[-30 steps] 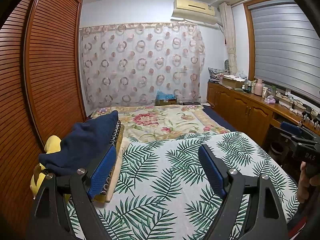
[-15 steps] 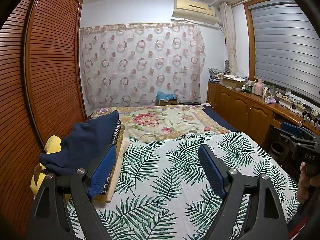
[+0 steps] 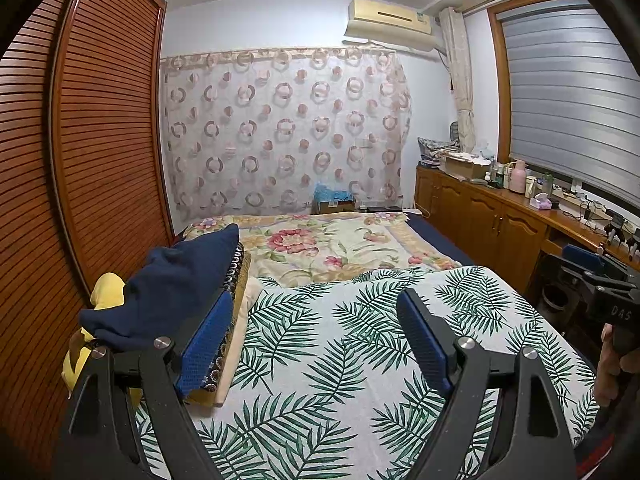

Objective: Fold small clothes

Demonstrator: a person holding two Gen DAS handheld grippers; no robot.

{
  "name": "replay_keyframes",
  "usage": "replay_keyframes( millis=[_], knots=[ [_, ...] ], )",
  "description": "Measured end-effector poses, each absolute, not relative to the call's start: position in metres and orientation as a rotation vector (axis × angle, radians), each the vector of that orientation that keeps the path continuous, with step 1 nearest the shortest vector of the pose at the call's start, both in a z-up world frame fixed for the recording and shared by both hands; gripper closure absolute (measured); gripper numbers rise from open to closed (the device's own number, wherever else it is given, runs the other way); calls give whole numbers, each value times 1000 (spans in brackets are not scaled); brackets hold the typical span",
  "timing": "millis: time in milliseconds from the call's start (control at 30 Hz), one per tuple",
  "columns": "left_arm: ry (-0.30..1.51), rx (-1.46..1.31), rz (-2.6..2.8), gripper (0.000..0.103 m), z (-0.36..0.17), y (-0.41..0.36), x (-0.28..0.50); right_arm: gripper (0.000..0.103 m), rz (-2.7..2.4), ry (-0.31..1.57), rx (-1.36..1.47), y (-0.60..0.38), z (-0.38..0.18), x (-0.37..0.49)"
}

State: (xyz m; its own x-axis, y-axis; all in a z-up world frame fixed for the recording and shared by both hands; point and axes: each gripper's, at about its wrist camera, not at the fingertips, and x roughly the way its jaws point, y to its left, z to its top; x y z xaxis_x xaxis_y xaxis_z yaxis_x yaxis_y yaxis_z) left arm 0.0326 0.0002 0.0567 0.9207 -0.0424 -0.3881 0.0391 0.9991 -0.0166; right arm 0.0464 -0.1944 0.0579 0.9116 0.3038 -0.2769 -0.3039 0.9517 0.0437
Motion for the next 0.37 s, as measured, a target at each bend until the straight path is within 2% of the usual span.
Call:
replay_keyframes(
  millis=[367],
  knots=[
    [398,-9,-44,19,60,0,33,18,314,286,-1,-196,57,46]
  ],
)
